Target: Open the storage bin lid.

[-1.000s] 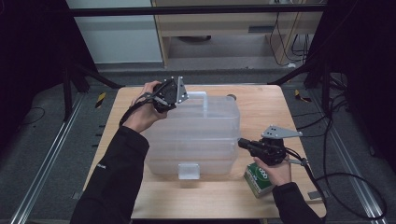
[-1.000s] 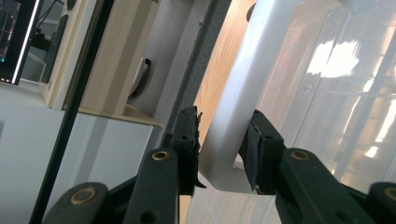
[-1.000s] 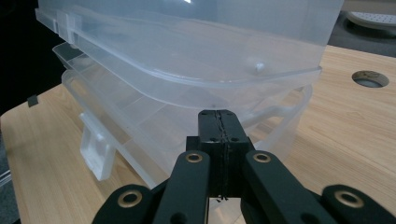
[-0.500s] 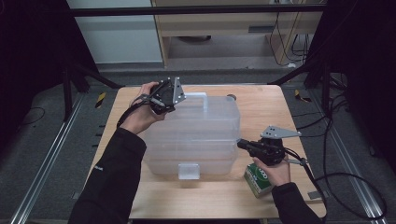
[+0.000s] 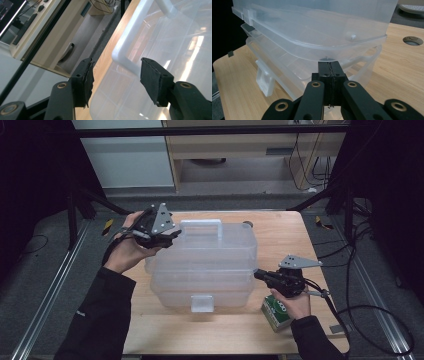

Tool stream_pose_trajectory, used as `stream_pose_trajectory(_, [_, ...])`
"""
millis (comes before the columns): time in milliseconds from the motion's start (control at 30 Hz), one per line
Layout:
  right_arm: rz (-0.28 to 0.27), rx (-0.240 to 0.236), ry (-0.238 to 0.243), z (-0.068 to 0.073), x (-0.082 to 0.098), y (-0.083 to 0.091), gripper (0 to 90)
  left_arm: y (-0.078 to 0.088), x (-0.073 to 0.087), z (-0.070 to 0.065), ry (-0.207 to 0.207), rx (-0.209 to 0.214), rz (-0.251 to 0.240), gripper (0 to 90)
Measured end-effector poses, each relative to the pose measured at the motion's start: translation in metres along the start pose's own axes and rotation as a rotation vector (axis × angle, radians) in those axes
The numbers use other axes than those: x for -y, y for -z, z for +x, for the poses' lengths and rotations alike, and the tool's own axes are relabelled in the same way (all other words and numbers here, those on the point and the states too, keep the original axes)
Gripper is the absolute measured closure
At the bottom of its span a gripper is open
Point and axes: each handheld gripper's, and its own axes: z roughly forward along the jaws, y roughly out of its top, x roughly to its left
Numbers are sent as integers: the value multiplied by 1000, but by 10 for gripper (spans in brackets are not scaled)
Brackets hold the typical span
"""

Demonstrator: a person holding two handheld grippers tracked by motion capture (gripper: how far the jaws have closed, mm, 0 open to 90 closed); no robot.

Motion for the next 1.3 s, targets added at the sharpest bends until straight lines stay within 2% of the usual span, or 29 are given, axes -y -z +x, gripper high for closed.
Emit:
stream_pose_trajectory(67, [0, 0, -2, 0, 0, 0, 900, 7, 8, 2, 54, 7, -32, 422])
stream_pose_trajectory(133, [1, 1, -1, 0, 0, 0, 900, 14, 14, 5, 93, -4, -57, 426])
stream_pose_trajectory(367, [2, 2, -2, 1, 0, 0, 900, 33, 29, 10, 194, -64, -111, 457])
stream_pose_trajectory(867, [11, 11, 13, 2, -1, 0, 900, 55, 68, 4, 421, -171, -218, 541])
stream_pose_trajectory(967, [11, 12, 12, 3, -1, 0, 900, 60, 78, 3, 453, -192, -217, 559])
stream_pose_trajectory(1067, [11, 12, 12, 3, -1, 0, 900, 63, 90, 0, 477, -233, -214, 573])
stream_pose_trajectory(1300, [12, 14, 12, 3, -1, 0, 900, 68, 123, -10, 579, -289, -191, 579])
